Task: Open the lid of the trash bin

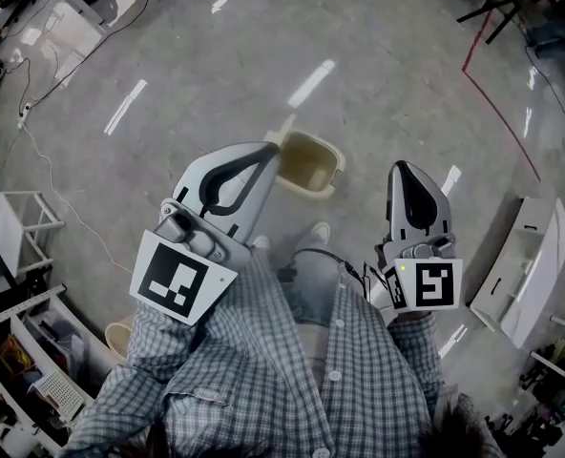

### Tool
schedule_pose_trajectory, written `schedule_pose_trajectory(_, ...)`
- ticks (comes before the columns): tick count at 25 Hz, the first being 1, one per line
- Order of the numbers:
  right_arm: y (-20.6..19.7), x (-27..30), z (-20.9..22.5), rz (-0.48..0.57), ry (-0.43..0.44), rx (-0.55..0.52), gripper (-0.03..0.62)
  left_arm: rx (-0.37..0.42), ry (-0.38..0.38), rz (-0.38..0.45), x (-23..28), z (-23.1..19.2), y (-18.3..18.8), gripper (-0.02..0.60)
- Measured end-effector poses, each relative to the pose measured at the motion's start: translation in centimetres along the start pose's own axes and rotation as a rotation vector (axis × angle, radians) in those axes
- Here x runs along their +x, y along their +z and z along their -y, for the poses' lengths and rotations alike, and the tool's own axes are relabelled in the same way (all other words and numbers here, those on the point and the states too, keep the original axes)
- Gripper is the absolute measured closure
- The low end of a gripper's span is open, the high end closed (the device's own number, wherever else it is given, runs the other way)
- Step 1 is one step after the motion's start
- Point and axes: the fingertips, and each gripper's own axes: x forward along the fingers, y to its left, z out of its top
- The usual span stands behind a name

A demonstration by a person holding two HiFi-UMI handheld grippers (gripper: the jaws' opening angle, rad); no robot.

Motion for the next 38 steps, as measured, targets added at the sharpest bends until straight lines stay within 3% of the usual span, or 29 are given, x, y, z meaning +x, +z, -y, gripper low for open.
schedule_pose_trajectory(38, -1.9, -1.4, -0.1, -0.048, 0.003, 0.010, 0.576, -0.013, -0.001, -0.020, 0.0, 1.2, -0.9, 0.577)
